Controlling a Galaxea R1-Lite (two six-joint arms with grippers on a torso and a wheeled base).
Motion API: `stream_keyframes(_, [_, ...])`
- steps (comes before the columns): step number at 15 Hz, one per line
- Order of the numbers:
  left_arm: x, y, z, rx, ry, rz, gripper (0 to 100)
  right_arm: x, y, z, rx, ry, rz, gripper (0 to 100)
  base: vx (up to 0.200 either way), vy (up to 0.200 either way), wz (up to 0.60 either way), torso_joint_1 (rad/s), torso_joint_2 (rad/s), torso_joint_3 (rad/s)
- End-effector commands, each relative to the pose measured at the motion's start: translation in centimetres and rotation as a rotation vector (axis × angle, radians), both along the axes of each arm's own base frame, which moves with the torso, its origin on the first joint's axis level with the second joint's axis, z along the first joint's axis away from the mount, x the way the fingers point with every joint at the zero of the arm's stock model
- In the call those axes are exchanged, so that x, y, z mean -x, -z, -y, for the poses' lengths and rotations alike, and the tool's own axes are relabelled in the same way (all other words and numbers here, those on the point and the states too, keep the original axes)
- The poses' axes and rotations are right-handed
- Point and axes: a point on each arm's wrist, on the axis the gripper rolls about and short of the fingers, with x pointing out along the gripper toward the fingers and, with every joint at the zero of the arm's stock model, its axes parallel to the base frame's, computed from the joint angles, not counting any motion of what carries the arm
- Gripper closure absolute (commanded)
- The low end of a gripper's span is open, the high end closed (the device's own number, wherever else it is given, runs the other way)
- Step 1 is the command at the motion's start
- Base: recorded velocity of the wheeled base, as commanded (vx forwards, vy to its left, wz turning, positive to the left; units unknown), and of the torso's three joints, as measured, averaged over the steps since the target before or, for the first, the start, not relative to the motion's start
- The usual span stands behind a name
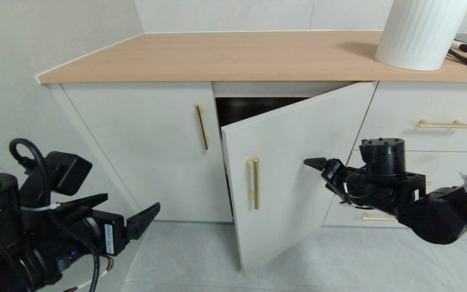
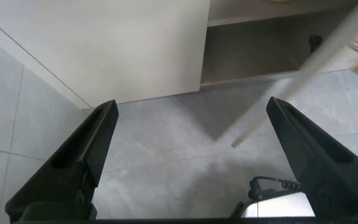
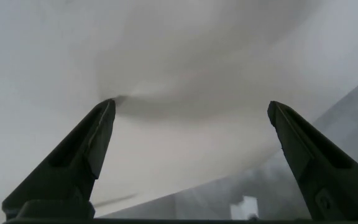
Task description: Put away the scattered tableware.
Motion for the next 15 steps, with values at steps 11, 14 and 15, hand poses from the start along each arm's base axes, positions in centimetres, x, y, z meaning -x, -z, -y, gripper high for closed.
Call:
stream_keyframes(11, [0.0, 0.1, 0.0, -0.002, 0.000, -0.003, 0, -5.3, 1.2, 0.0, -0.049, 0.257, 0.023, 0, 0.000, 0.000, 0.00, 0.000, 0.00, 0.000])
stream_keyframes(14, [0.0, 0.1, 0.0, -0.002, 0.000, -0.003, 0, -6.7, 1.7, 0.6, -0.049, 0.317, 0.033, 0, 0.000, 0.000, 0.00, 0.000, 0.00, 0.000])
stream_keyframes(15, [0.0, 0.1, 0.0, -0.001, 0.001, -0.003, 0, -7.2, 2.1, 0.9, -0.043, 0.338, 0.031, 0, 0.000, 0.000, 0.00, 0.000, 0.00, 0.000])
